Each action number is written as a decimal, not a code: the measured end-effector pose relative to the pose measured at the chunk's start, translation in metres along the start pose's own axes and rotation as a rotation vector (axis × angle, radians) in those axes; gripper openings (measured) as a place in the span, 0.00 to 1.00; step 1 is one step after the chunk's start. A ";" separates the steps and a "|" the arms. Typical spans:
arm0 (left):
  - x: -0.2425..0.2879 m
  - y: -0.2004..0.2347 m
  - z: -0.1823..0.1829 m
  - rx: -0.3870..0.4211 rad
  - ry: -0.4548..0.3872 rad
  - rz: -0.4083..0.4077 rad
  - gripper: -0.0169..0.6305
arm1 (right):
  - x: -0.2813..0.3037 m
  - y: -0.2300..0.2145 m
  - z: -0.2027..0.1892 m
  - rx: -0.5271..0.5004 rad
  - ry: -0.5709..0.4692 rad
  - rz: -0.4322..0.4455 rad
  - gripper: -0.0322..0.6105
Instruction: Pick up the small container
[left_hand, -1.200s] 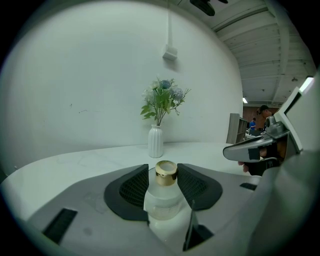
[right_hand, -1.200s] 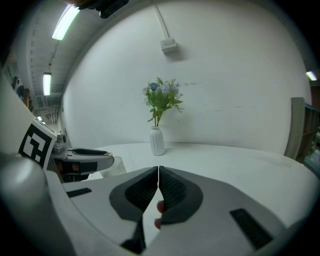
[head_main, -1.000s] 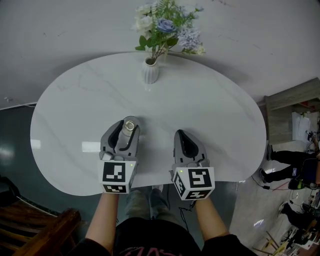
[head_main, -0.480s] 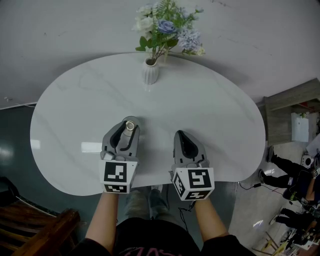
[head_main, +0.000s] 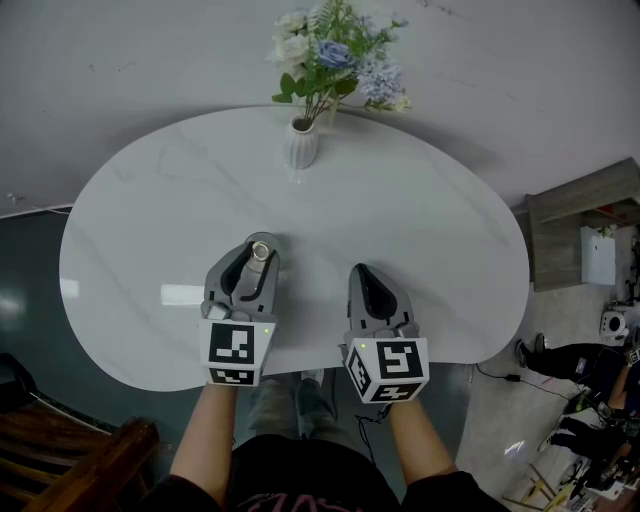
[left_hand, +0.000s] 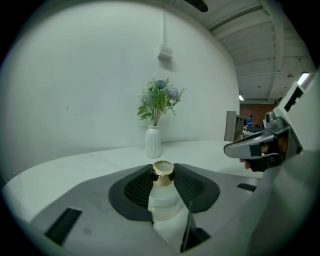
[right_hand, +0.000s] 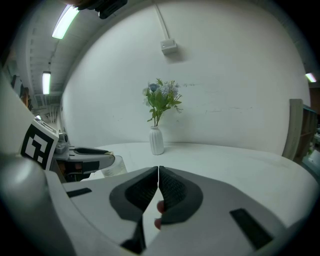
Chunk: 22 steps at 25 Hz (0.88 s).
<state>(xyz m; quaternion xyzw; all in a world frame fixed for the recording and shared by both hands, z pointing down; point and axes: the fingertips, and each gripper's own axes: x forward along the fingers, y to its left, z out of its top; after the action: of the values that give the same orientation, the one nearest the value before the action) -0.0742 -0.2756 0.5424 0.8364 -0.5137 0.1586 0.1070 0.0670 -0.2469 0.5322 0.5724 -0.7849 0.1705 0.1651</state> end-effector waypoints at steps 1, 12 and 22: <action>0.000 0.000 0.000 0.001 0.002 0.000 0.23 | 0.000 0.000 0.000 0.000 -0.001 -0.001 0.15; 0.000 0.000 0.001 0.021 0.004 -0.002 0.23 | -0.005 -0.003 0.002 0.005 -0.003 -0.012 0.15; 0.000 0.002 0.004 0.026 0.003 0.000 0.23 | -0.006 -0.004 0.006 0.012 -0.011 -0.015 0.15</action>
<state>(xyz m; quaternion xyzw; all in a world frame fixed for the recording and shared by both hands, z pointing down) -0.0759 -0.2779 0.5386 0.8375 -0.5113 0.1664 0.0970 0.0724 -0.2455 0.5242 0.5803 -0.7804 0.1706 0.1587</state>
